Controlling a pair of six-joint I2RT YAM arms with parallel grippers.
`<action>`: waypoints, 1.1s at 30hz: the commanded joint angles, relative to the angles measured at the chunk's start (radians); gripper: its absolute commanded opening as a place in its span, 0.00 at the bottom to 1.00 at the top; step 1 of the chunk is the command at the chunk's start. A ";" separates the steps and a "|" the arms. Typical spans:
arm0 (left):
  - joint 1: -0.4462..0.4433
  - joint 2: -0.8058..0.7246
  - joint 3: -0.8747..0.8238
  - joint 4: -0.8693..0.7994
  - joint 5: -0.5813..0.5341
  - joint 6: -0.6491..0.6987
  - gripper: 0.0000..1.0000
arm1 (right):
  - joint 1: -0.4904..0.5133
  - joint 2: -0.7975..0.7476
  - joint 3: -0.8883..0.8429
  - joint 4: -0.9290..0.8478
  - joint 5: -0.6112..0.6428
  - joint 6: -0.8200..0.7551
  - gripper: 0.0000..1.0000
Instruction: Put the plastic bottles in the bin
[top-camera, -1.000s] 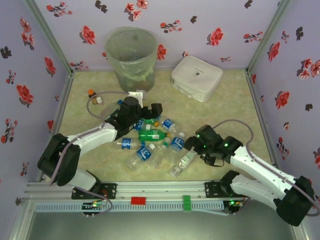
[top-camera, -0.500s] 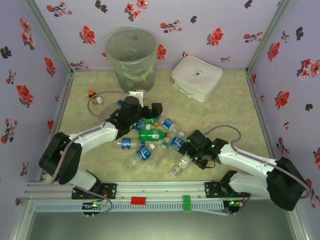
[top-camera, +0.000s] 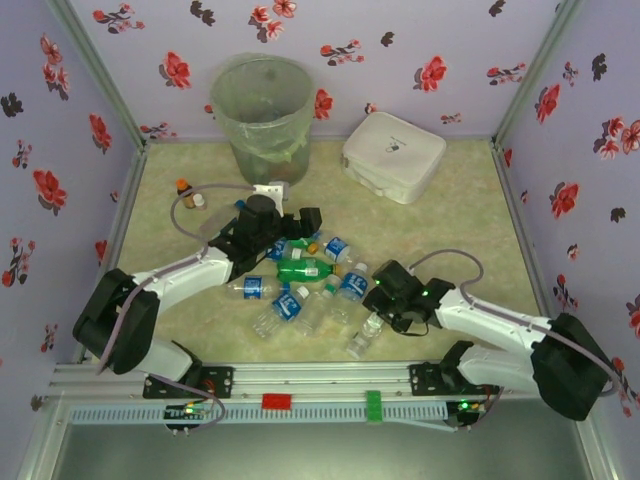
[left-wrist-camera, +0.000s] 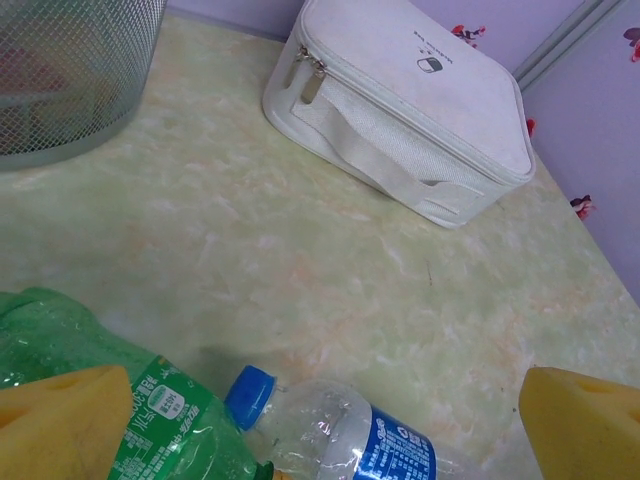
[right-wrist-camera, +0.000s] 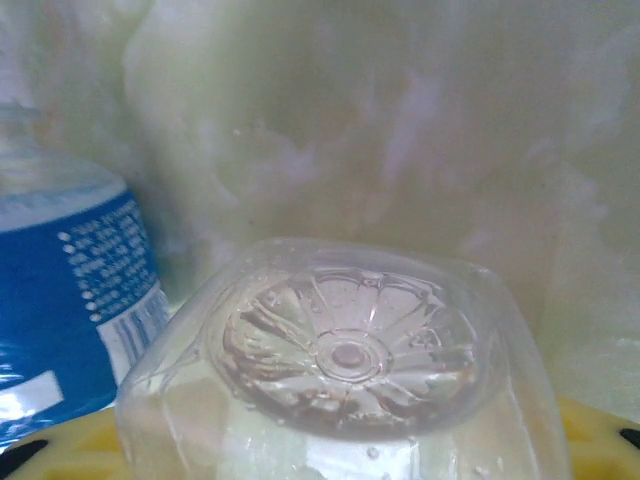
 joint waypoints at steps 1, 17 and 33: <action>0.008 -0.031 0.000 -0.012 -0.023 0.021 1.00 | 0.001 -0.042 0.038 -0.053 0.099 -0.031 0.51; 0.033 -0.029 0.114 -0.199 -0.024 -0.095 1.00 | -0.188 0.058 0.308 0.311 0.172 -0.366 0.44; 0.042 -0.126 -0.005 -0.019 0.321 -0.051 1.00 | -0.230 0.441 0.681 0.421 -0.180 -0.531 0.44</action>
